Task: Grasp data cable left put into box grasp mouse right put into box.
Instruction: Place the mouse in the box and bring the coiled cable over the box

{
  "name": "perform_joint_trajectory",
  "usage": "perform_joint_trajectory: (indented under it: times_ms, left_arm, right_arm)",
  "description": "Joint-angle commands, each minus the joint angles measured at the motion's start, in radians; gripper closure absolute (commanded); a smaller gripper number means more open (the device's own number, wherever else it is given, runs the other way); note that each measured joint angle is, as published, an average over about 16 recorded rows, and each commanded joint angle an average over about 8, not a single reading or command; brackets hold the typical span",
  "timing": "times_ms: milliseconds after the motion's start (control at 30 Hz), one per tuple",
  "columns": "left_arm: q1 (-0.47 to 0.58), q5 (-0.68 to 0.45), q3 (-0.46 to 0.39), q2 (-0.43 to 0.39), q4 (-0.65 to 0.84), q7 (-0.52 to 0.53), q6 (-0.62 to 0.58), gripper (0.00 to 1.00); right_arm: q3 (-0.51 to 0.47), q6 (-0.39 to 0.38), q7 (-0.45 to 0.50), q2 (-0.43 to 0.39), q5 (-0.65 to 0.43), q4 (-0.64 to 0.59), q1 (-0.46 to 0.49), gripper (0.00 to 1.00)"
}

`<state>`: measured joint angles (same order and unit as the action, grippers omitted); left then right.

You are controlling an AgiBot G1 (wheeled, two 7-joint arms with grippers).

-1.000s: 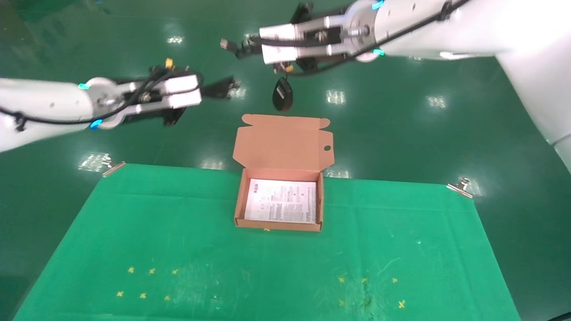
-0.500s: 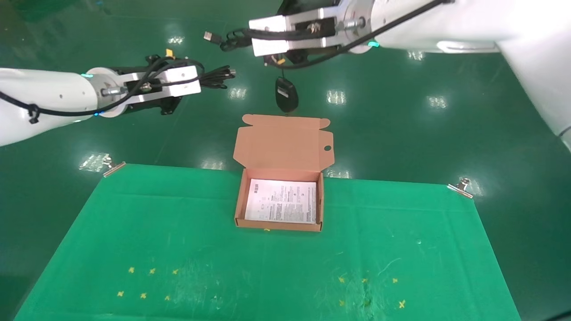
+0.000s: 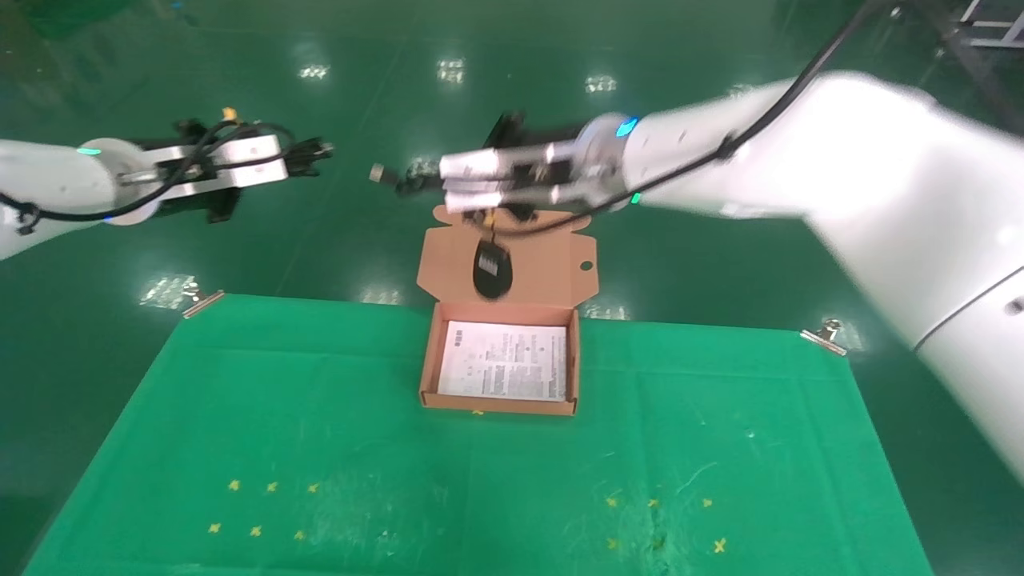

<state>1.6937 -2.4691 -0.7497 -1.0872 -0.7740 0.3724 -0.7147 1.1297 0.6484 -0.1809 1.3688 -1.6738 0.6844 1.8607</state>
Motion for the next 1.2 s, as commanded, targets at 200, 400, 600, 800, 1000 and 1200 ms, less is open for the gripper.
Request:
perform_joint_trajectory:
  times_ms: [200, 400, 600, 800, 1000, 1200]
  left_arm:
    - [-0.001, -0.063, -0.004, -0.001, 0.004, 0.051, -0.013, 1.0]
    - [-0.006, -0.078, -0.004, 0.001, -0.013, 0.069, -0.02, 1.0]
    - [-0.01, -0.085, -0.004, 0.003, -0.024, 0.079, -0.025, 1.0]
    - [-0.012, -0.09, -0.004, 0.005, -0.03, 0.085, -0.028, 1.0]
    - [-0.013, -0.092, -0.004, 0.005, -0.034, 0.088, -0.03, 1.0]
    - [-0.014, -0.094, -0.004, 0.006, -0.036, 0.089, -0.031, 1.0]
  right_arm:
    - [0.089, -0.025, 0.026, 0.004, 0.073, 0.012, -0.051, 1.0]
    - [0.151, -0.066, 0.047, 0.006, 0.138, 0.032, -0.081, 1.0]
    - [0.194, -0.121, 0.069, 0.006, 0.219, 0.034, -0.123, 1.0]
    - [0.231, -0.151, 0.106, 0.004, 0.283, -0.033, -0.164, 1.0]
    - [0.261, -0.165, 0.155, 0.003, 0.326, -0.108, -0.194, 1.0]
    - [0.286, -0.166, 0.19, 0.003, 0.357, -0.137, -0.214, 0.53]
